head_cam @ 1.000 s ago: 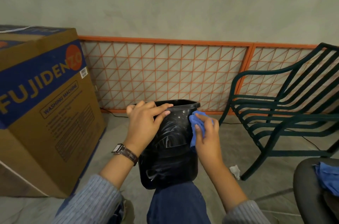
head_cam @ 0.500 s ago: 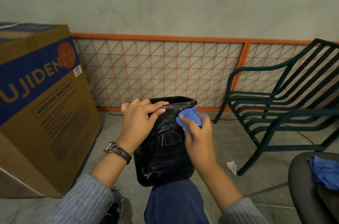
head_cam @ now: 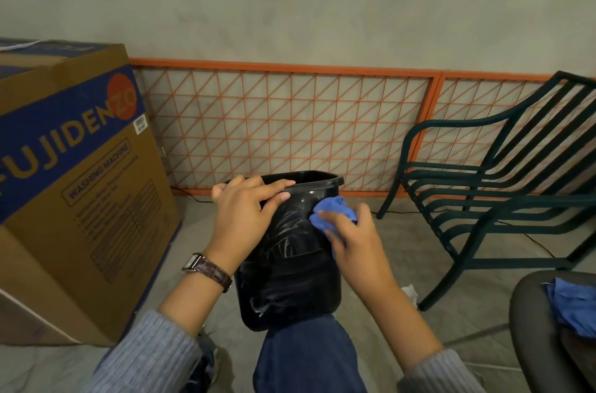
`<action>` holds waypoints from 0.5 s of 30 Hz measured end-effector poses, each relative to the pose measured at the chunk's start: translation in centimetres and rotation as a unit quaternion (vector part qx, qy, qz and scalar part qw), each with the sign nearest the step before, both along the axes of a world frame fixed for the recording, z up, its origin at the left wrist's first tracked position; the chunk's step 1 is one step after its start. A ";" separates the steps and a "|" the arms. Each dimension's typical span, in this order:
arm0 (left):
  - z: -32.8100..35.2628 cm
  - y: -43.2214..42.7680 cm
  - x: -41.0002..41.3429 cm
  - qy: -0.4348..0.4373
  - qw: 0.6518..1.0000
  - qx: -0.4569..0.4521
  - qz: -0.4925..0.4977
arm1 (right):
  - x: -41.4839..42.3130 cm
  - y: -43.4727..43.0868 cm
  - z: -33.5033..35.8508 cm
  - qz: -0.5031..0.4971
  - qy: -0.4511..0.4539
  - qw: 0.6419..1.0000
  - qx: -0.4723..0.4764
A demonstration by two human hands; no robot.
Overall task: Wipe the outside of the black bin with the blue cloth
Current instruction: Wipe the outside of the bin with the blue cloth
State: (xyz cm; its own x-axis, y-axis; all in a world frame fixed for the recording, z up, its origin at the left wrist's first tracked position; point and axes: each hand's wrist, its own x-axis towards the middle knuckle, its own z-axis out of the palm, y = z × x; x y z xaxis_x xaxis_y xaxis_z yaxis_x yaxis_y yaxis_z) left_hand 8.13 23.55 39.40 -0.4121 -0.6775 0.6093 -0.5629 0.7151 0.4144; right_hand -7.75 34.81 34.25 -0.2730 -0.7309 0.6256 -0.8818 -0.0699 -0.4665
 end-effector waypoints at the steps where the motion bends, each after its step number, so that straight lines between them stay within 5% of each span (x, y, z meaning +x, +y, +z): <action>1: 0.0 0.0 0.0 0.001 1.000 0.001 0.000 | -0.2 -0.1 0.4 -0.018 -0.043 0.999 0.005; 4: 0.1 0.2 -0.4 -0.008 1.000 -0.006 0.004 | 1.2 -1.2 1.2 -0.087 -0.095 0.991 -0.020; 10: 0.1 0.2 -0.1 -0.006 1.000 0.002 0.002 | 1.6 -0.1 0.1 0.011 0.062 0.998 -0.010; 15: 0.1 0.2 -0.2 -0.004 1.000 0.002 0.002 | 1.6 -1.1 0.8 -0.072 -0.008 0.997 -0.039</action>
State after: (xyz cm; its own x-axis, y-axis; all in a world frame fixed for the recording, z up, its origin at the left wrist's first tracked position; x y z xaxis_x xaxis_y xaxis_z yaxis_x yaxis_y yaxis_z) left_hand 7.93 23.73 39.48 -0.4143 -0.6818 0.6029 -0.5686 0.7111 0.4135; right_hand -6.16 33.74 35.01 -0.3821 -0.6327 0.6735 -0.8775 0.0198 -0.4792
